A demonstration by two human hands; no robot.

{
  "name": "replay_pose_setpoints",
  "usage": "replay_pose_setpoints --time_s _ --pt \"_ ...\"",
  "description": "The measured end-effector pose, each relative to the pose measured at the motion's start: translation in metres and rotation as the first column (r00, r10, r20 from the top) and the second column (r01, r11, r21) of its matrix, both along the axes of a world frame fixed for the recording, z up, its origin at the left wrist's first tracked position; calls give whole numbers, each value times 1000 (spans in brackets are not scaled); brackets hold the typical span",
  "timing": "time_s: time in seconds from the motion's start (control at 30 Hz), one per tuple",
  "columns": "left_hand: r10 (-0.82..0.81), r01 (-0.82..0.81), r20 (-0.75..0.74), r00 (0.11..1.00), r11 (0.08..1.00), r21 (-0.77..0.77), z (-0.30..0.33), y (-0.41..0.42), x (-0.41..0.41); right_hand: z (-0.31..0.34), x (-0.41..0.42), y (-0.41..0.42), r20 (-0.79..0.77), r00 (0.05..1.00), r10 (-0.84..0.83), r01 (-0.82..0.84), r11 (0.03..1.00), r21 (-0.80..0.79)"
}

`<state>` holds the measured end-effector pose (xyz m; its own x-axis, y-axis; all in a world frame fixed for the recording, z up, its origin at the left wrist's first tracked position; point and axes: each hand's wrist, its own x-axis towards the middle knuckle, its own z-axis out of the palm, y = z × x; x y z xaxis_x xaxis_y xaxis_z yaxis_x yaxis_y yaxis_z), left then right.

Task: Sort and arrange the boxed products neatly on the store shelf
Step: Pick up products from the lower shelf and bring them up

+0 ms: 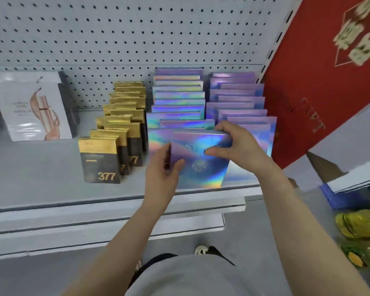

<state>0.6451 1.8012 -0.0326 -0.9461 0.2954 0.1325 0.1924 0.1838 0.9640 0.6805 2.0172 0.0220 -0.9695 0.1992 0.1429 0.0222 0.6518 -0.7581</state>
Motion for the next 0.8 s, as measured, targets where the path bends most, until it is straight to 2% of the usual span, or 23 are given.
replay_pose_setpoints --time_s 0.1,0.2,0.3,0.37,0.47,0.53,0.8 --pt "156 -173 -146 977 979 -106 -7 6 5 -7 -11 -1 -31 996 81 -80 996 27" --pt "252 -311 -242 937 917 -251 -16 -5 15 -11 -22 -16 -17 987 159 -157 982 102" --pt "273 -364 -271 923 845 -391 -27 -9 24 -17 -26 -30 -12 978 210 -203 957 207" --pt "262 -340 -227 938 826 -450 -32 -7 23 -19 -26 -33 -13 977 215 -202 936 288" --pt "252 -286 -135 958 865 -413 -34 -5 14 -18 -27 -31 6 972 234 -214 879 426" --pt "252 -289 -144 957 870 -399 -35 -4 9 -15 -28 -30 31 965 262 -238 815 528" --pt "247 -305 -200 948 884 -355 -33 9 -12 -7 -37 -32 -59 984 170 -86 731 677"
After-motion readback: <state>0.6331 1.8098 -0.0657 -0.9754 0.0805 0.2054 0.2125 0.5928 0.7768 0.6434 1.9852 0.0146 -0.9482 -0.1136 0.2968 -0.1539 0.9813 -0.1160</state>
